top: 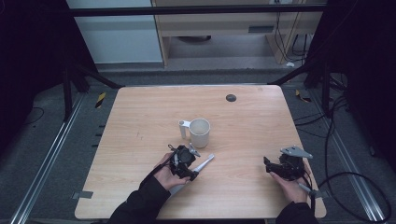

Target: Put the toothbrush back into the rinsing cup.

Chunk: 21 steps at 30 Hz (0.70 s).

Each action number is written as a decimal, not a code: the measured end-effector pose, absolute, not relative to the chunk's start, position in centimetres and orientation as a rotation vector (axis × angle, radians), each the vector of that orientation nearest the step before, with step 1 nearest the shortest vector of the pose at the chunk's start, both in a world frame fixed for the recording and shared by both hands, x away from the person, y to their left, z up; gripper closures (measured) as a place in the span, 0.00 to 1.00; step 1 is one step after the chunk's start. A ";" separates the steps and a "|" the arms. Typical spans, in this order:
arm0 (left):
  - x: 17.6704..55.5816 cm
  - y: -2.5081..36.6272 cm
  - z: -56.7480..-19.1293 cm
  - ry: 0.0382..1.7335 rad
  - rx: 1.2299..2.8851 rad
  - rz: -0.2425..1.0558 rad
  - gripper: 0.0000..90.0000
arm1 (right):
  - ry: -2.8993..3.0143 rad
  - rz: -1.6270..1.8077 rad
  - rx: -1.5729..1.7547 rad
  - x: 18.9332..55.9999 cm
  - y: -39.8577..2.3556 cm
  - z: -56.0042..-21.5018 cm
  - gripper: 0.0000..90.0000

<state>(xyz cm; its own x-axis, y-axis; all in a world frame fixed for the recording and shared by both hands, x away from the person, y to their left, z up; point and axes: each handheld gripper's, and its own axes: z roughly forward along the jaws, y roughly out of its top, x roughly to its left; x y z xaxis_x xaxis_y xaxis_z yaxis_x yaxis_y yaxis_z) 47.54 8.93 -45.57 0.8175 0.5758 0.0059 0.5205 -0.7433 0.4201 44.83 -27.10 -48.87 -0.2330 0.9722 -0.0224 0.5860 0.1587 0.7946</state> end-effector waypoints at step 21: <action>48.2 8.8 -46.8 0.855 2.637 0.111 0.71 | 1.897 0.915 1.476 44.8 -27.1 -48.9 0.21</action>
<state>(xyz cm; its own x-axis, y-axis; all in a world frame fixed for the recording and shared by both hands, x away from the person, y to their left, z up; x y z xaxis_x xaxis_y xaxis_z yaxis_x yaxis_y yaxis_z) 48.19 8.77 -46.82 0.8134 0.5806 -0.0368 0.5517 -0.7498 0.3652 44.85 -27.10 -48.86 -0.2351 0.9717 -0.0220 0.5879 0.1602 0.7929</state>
